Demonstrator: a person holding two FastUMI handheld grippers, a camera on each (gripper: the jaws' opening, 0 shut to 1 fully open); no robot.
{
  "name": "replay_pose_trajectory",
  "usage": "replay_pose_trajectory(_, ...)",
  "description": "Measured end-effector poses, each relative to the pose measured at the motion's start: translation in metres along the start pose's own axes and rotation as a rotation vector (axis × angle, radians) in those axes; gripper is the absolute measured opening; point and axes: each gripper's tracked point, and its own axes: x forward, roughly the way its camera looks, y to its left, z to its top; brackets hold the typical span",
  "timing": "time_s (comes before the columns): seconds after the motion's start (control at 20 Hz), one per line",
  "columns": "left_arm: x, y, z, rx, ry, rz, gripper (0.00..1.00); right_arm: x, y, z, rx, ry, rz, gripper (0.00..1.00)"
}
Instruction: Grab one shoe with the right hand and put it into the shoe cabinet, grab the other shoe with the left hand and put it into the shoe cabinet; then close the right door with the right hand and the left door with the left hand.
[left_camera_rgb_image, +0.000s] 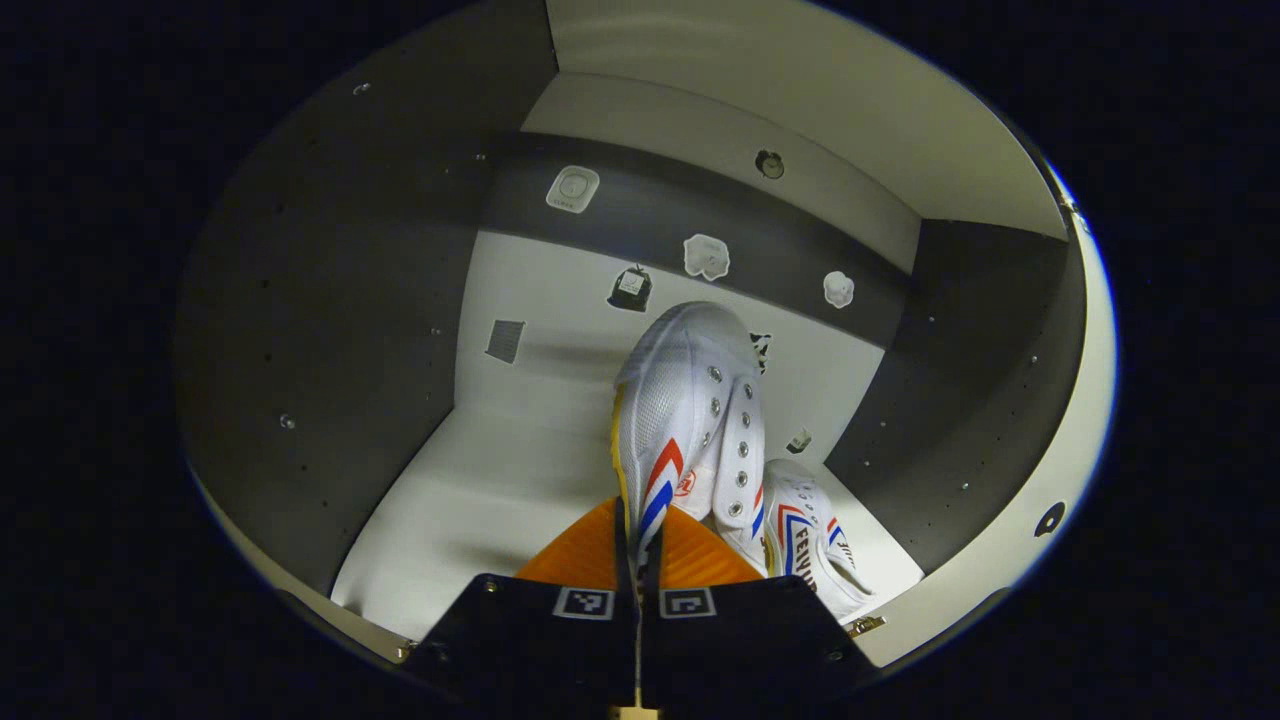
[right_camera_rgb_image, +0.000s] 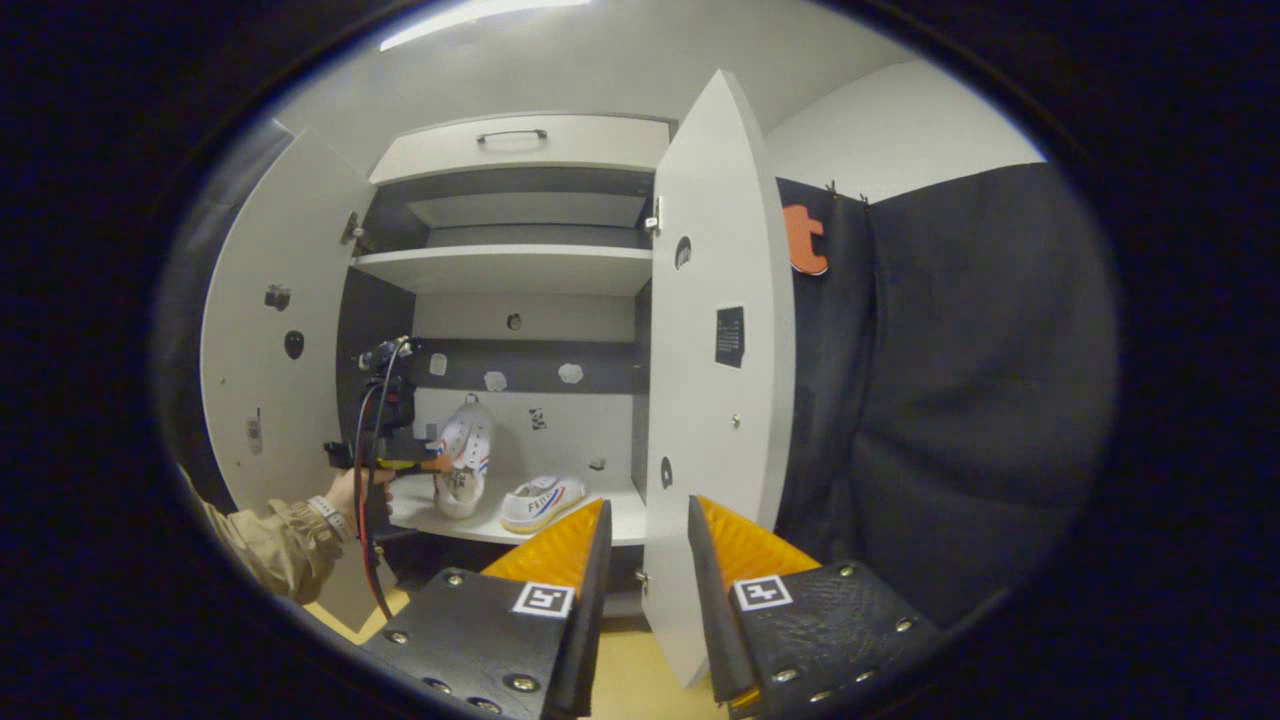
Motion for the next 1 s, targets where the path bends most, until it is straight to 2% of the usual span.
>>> replay_pose_trajectory(0.25,0.01,0.009,-0.012,0.033,0.047,0.047,0.12,-0.018,-0.019,0.003,-0.028,-0.014,-0.043,0.44)
replay_pose_trajectory(0.3,0.009,0.008,-0.013,0.03,0.051,0.049,0.21,-0.016,-0.021,0.002,-0.033,-0.013,-0.051,0.44)
replay_pose_trajectory(0.35,0.006,0.003,-0.008,0.025,0.03,0.028,0.2,-0.016,-0.024,0.001,-0.031,-0.014,-0.058,0.44)
replay_pose_trajectory(0.4,0.003,0.001,0.004,0.037,-0.021,0.025,0.33,-0.015,-0.029,0.001,-0.027,-0.015,-0.067,0.44)
replay_pose_trajectory(0.45,0.002,-0.003,0.02,0.056,-0.064,0.009,0.31,-0.014,-0.036,-0.001,-0.027,-0.011,-0.084,0.35)
replay_pose_trajectory(0.5,-0.004,-0.007,0.03,0.082,-0.094,-0.002,0.37,-0.013,-0.039,-0.003,-0.027,-0.011,-0.087,0.35)
replay_pose_trajectory(0.55,-0.009,-0.011,0.036,0.112,-0.113,-0.01,0.4,-0.011,-0.044,-0.003,-0.026,-0.011,-0.097,0.49)
replay_pose_trajectory(0.6,-0.014,-0.013,0.041,0.137,-0.125,-0.007,0.42,-0.009,-0.05,-0.003,-0.024,-0.014,-0.105,0.49)
replay_pose_trajectory(0.65,-0.02,-0.017,0.046,0.148,-0.135,-0.01,0.51,-0.008,-0.054,-0.002,-0.023,-0.018,-0.111,0.49)
replay_pose_trajectory(0.7,-0.027,-0.023,0.051,0.144,-0.149,-0.02,0.42,-0.007,-0.059,-0.002,-0.024,-0.025,-0.121,0.49)
replay_pose_trajectory(1.0,-0.083,-0.052,0.066,0.112,-0.196,-0.071,0.42,0.003,-0.094,0.009,-0.054,-0.069,-0.171,0.5)
